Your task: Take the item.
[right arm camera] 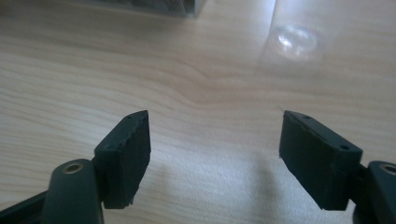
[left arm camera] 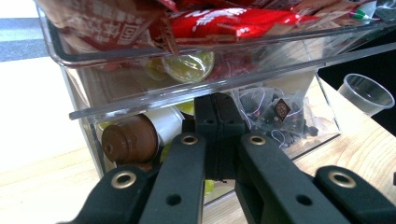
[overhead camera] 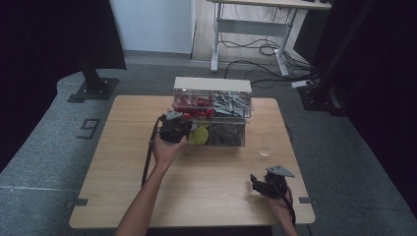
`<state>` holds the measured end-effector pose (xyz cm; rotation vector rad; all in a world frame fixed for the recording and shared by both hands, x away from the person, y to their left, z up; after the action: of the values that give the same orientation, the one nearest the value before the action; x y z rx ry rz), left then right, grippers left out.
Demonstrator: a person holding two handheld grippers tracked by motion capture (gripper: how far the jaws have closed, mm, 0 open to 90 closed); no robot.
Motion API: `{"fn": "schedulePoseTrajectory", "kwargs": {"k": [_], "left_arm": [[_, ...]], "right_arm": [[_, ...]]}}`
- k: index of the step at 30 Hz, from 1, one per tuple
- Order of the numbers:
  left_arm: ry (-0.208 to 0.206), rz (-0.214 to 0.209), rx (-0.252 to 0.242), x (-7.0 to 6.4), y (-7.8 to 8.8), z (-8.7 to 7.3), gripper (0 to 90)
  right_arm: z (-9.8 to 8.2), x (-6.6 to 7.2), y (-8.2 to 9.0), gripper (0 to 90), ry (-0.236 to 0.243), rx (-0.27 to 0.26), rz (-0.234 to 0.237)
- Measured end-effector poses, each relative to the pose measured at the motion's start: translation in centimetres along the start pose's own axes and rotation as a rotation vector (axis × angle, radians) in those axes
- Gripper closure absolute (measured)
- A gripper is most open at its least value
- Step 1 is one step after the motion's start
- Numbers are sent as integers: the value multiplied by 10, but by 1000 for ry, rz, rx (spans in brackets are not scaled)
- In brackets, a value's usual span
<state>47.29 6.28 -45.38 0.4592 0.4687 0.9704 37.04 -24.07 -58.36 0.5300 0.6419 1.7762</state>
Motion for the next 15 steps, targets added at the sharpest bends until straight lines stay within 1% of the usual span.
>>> {"fn": "schedulePoseTrajectory", "kwargs": {"k": [10, 13, 15], "left_arm": [[-1, -3, 1, -1, -2, 0, 900], [-1, -3, 4, -1, -1, 0, 900], [1, -3, 6, -1, -1, 0, 900]], "right_arm": [[25, 6, 16, 316, -16, -75, 57], [34, 9, 18, 363, -4, -101, 75], [41, 13, 20, 386, 4, -109, 91]]}}
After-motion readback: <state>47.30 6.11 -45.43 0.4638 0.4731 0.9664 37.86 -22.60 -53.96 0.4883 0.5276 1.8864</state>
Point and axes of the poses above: each handheld gripper's, and its own axes: y roughly backward along the jaws, z roughly out of its top, x roughly to its left, the point moved 7 cm from there along -y, roughly forward along the jaws, and after that the axes turned 4 degrees about x, right-handed, at the moved point
